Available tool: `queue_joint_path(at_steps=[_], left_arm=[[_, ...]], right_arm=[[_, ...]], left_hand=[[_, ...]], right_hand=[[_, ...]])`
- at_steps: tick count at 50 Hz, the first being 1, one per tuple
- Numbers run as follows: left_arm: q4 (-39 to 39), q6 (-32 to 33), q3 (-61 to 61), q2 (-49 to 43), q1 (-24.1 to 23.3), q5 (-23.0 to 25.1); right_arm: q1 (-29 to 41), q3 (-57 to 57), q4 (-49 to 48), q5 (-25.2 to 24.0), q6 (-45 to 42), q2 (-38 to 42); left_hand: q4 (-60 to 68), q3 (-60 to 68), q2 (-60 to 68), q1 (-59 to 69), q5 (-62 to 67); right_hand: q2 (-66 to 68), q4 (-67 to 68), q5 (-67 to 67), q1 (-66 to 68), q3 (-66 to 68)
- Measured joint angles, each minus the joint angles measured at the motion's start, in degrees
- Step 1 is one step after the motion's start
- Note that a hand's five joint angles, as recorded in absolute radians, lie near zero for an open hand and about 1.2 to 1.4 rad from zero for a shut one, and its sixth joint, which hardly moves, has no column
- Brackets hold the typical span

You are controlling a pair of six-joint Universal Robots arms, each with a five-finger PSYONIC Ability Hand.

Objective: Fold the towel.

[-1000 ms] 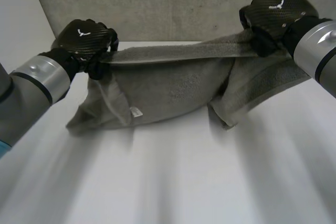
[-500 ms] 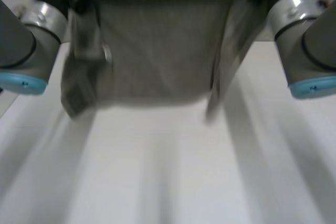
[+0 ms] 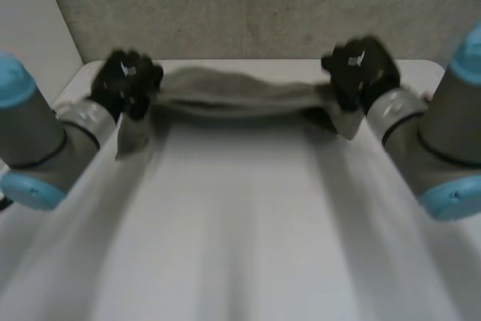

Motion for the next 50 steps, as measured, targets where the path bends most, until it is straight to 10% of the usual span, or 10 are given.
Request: queue_joint_path(at_steps=[10, 25, 50], left_arm=[[-0.1, 15.6, -8.9, -4.2, 2.0, 0.0], [0.5, 16.6, -11.3, -4.0, 2.1, -0.1], [3.3, 16.1, -14.0, -4.7, 3.5, -0.7]], right_arm=[[-0.1, 6.5, 6.3, -0.1, -0.2, 3.8], [-1.5, 14.0, 6.5, 0.1, -0.1, -1.3], [-6.8, 21.2, 1.5, -0.2, 0.7, -3.1]], left_hand=[[-12.0, -11.8, -12.1, -13.1, -12.3], [-56.1, -57.3, -56.2, -57.2, -58.3], [-44.8, -45.0, -45.2, -45.9, -45.1]], right_hand=[[0.0, 0.0, 0.0, 0.0, 0.3], [0.0, 0.0, 0.0, 0.0, 0.3], [0.0, 0.0, 0.0, 0.0, 0.3]])
